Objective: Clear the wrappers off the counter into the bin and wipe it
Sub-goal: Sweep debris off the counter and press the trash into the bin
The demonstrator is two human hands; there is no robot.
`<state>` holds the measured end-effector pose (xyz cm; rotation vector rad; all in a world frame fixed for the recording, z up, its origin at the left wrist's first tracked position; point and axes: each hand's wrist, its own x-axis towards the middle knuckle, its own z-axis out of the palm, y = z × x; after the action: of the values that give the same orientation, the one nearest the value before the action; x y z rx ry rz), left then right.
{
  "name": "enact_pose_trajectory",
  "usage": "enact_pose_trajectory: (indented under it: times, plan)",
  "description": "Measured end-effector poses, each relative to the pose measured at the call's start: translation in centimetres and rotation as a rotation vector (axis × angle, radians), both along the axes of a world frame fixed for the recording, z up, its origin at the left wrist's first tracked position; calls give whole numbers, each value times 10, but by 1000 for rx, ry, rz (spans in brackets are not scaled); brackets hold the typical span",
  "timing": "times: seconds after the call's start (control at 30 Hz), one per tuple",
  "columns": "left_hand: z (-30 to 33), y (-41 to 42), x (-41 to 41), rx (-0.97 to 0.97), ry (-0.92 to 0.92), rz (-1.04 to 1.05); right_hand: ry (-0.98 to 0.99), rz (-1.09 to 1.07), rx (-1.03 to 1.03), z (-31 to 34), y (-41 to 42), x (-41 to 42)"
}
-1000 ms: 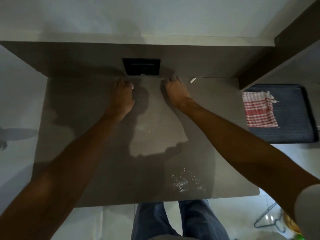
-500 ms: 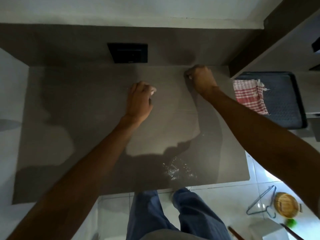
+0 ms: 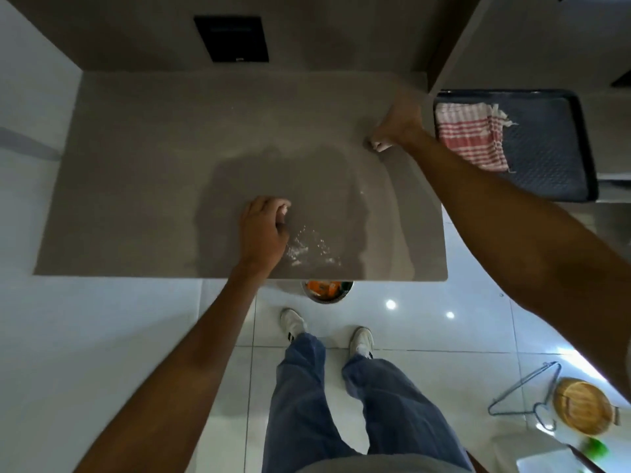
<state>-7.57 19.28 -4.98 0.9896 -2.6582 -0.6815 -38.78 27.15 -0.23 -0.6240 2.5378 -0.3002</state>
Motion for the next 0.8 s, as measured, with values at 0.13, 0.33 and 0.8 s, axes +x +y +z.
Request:
enact_pose_trajectory:
  times: [0.13,0.33,0.8]
  plan:
    - [8,43,23,173,141,-8,-605,-146,-512,21,42,75]
    - [-52,130,112,291,238,115,-519,268,-409,-47,143,256]
    - [-400,124,50,1046,-211,570,-904,-1112,-415,-453,134,261]
